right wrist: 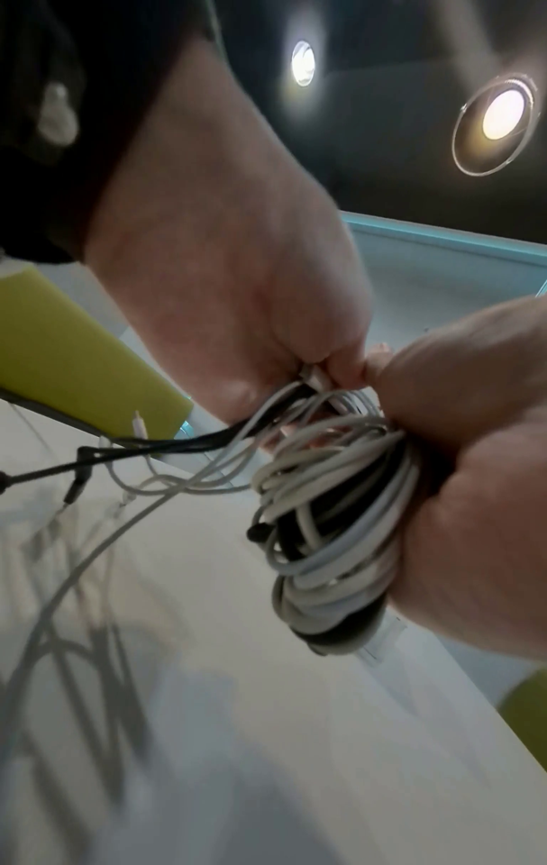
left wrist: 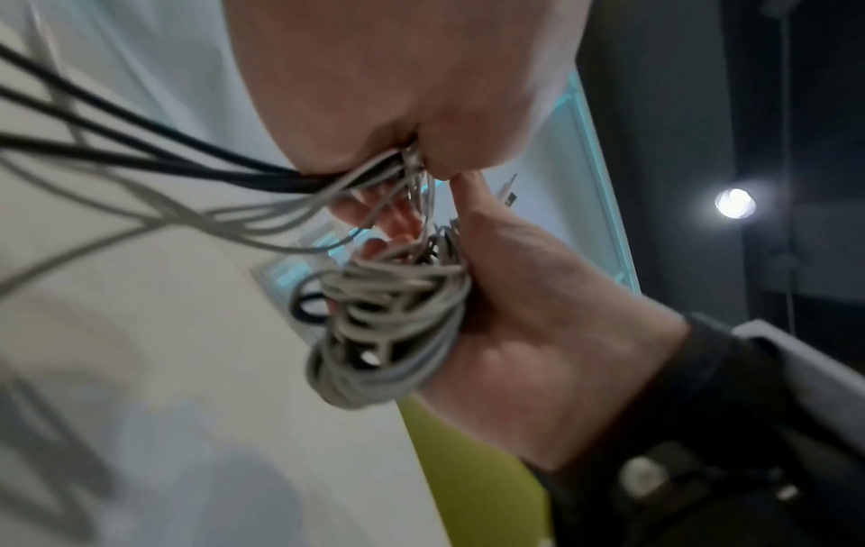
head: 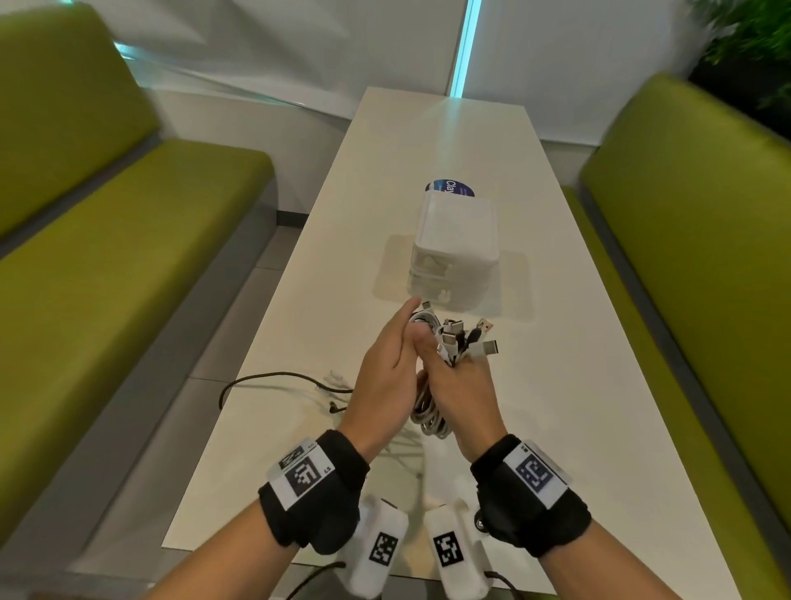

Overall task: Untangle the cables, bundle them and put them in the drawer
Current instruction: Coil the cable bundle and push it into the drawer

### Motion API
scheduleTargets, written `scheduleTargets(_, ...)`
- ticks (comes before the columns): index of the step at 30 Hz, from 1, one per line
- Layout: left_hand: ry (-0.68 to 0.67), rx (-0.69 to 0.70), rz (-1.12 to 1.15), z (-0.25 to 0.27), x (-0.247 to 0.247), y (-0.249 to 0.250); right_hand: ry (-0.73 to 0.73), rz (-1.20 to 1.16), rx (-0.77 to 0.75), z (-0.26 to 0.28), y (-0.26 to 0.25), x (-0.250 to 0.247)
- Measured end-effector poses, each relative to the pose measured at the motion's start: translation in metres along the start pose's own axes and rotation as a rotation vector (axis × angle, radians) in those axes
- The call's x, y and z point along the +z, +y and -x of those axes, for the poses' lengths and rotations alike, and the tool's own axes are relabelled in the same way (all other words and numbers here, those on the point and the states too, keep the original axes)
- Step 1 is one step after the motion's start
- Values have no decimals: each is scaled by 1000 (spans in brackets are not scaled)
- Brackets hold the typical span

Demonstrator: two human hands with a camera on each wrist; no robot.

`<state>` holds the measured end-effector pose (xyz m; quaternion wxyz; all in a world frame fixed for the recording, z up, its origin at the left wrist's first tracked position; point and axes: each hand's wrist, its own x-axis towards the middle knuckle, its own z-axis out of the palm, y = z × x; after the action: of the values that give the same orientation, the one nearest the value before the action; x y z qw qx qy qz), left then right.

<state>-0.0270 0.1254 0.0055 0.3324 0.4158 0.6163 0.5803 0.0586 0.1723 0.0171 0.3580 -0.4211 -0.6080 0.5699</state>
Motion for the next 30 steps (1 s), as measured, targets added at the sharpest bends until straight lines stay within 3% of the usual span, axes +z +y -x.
scheduleTargets(6,-25,-139,325,2,12,8,5,-41,-10,-7,8,-3)
scheduleTargets(13,-228,-308,651,2,7,12,-65,-113,79,-7,7,-10)
scheduleTargets(17,-172,-357,788,0,5,13,-90,-195,114,-8,7,-15)
scheduleTargets(21,-190,-360,914,-1,-2,10,-116,-232,34,-9,7,-16)
scheduleTargets(24,-212,-319,803,2,-3,12,-83,-220,21,-7,2,-16)
scheduleTargets(27,-189,-265,491,5,-1,8,-35,-312,54,-6,5,-15)
scheduleTargets(30,-254,-200,157,8,-5,2,39,-440,126,-7,7,-13)
